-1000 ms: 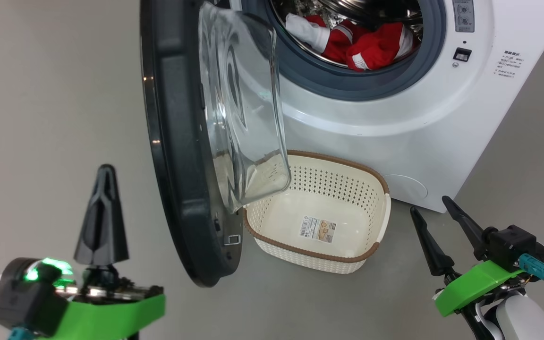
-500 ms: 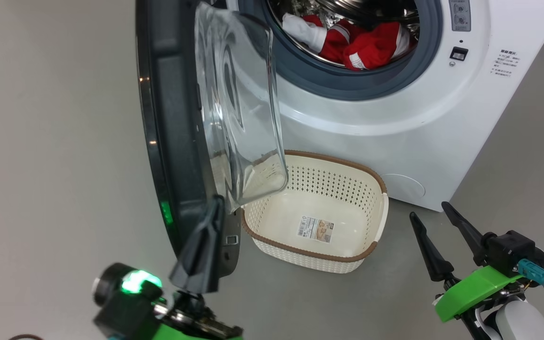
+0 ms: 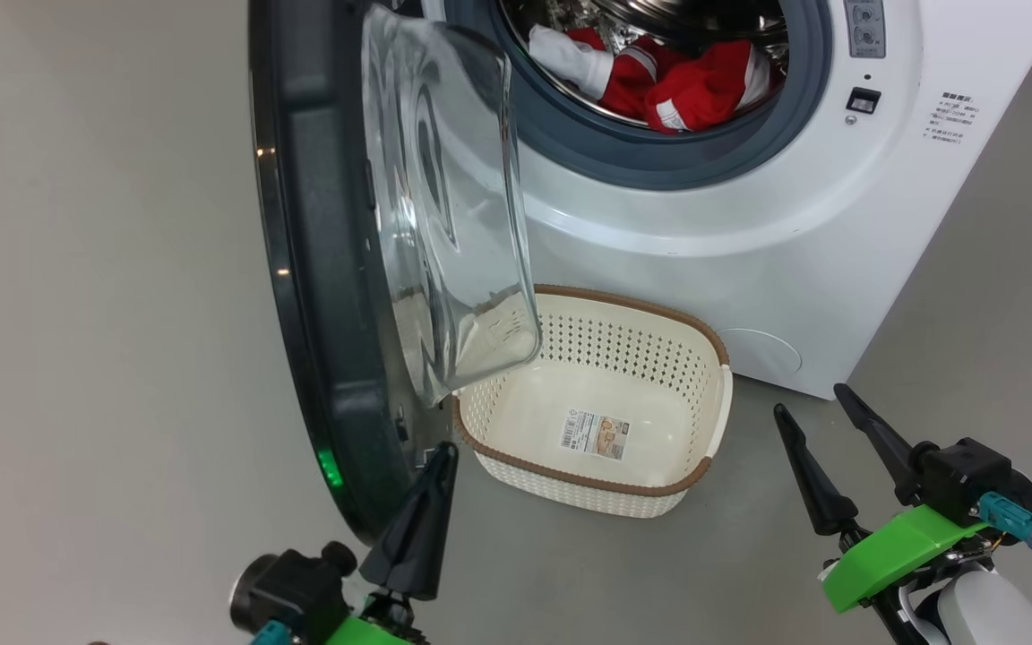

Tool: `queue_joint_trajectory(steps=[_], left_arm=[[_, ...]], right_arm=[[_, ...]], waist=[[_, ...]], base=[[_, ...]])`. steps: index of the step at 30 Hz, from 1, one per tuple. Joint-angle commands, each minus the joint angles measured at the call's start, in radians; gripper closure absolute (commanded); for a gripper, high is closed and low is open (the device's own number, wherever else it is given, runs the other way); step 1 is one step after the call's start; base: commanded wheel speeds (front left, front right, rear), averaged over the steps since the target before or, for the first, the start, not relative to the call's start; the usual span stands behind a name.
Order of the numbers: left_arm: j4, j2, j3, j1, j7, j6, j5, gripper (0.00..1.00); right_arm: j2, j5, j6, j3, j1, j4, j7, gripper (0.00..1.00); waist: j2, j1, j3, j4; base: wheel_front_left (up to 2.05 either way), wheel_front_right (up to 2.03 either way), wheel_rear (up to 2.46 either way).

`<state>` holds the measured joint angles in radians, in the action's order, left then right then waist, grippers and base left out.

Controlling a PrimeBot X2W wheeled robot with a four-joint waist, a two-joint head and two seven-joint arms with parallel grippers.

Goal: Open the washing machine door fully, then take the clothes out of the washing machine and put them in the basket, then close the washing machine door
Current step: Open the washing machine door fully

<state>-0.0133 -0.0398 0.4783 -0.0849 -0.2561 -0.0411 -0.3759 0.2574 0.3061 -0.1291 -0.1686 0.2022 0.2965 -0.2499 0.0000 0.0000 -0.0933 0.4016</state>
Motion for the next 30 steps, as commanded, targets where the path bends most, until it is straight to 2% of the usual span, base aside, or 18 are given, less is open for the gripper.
queue_joint_trajectory(steps=[1,20,30], left_arm=[[0.008,-0.010,-0.041,-0.033,-0.006,-0.005,-0.011,1.00],[-0.113,-0.010,-0.131,-0.066,-0.006,-0.007,-0.037,1.00],[-0.133,-0.010,-0.254,-0.069,-0.006,-0.002,-0.016,1.00]], right_arm=[[0.006,-0.004,-0.002,-0.020,0.002,-0.025,-0.012,0.00],[0.010,-0.006,-0.002,-0.025,0.005,-0.030,-0.012,0.00],[0.010,-0.010,-0.002,-0.033,0.012,-0.034,-0.012,0.00]], waist=[[0.0000,0.0000,0.001,0.000],[0.0000,0.0000,-0.002,0.008],[0.0000,0.0000,-0.023,0.019]], base=[[0.00,0.00,0.00],[0.00,0.00,0.00],[0.00,0.00,0.00]])
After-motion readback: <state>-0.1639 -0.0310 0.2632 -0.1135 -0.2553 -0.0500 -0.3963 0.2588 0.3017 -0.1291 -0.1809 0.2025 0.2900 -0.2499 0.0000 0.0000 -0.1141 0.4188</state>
